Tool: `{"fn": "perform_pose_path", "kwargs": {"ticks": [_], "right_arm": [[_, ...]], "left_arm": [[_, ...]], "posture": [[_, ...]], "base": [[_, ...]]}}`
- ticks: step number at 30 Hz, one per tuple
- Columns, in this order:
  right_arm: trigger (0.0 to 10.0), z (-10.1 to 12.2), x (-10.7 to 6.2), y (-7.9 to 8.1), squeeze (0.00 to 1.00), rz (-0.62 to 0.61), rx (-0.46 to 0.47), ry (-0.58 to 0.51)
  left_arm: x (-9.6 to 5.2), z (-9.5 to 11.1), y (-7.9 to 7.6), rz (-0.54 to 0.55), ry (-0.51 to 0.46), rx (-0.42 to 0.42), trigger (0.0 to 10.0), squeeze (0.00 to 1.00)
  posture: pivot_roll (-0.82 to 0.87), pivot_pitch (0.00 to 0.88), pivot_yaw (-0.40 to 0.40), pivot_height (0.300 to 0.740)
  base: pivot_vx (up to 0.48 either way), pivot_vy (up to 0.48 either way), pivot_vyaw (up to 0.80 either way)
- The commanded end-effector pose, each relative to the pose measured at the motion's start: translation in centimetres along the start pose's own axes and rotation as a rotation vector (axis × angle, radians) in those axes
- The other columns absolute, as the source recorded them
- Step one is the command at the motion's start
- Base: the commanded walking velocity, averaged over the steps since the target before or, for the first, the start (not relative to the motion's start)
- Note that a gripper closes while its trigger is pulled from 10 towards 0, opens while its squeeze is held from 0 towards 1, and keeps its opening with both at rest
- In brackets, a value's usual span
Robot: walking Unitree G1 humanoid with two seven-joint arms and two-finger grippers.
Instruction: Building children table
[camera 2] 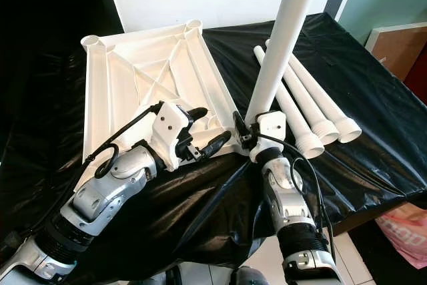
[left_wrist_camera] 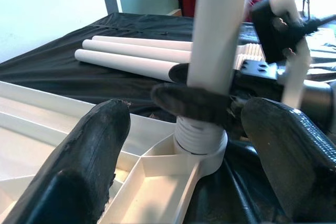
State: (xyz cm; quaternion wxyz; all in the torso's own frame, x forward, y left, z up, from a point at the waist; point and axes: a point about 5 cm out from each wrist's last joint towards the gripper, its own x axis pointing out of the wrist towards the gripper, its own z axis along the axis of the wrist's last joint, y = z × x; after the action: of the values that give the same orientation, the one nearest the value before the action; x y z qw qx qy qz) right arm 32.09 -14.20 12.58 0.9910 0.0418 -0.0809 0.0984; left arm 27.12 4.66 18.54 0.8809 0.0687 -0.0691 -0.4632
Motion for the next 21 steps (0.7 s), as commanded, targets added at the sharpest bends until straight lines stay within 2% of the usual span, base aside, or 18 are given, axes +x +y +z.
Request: {"fn": "perform_pose_path", "kwargs": {"ticks": [1, 7, 11, 15, 18, 21], "right_arm": [[10.0, -4.1, -1.8, -0.8, 0.0, -0.076, 0.082, 0.248], [10.0, -3.7, -1.6, -0.7, 0.0, -0.085, 0.089, 0.272], [10.0, -2.8, -1.5, -0.5, 0.0, -0.041, -0.102, 0.183], [10.0, -2.7, -1.8, -0.4, 0.0, -0.01, -0.161, 0.144], [10.0, -2.8, -2.9, -0.4, 0.0, 0.013, -0.213, 0.094], [10.0, -2.8, -3.1, -0.3, 0.0, 0.019, -0.222, 0.079]], "left_arm": [[-0.1, 0.2, -1.5, -0.251, -0.004, 0.004, 10.0, 0.0], [-0.2, 0.1, -1.5, -0.251, -0.003, 0.003, 10.0, 0.0], [-0.2, 0.1, -1.5, -0.248, -0.003, 0.003, 10.0, 0.0], [-0.2, 0.2, -1.4, -0.246, -0.004, 0.004, 10.0, 0.0], [-0.2, 0.2, -1.4, -0.243, -0.007, 0.005, 10.0, 0.0], [-0.2, 0.2, -1.4, -0.242, -0.007, 0.005, 10.0, 0.0]], "posture": [[-0.02, 0.115, 0.02, 0.74], [-0.01, 0.118, 0.019, 0.74], [-0.01, 0.116, 0.018, 0.74], [-0.01, 0.115, 0.017, 0.74], [-0.01, 0.113, 0.015, 0.74], [-0.01, 0.113, 0.015, 0.74]], "base": [[0.0, 0.0, 0.0], [0.0, 0.0, 0.0], [0.0, 0.0, 0.0], [0.0, 0.0, 0.0], [0.0, 0.0, 0.0], [0.0, 0.0, 0.0]]}}
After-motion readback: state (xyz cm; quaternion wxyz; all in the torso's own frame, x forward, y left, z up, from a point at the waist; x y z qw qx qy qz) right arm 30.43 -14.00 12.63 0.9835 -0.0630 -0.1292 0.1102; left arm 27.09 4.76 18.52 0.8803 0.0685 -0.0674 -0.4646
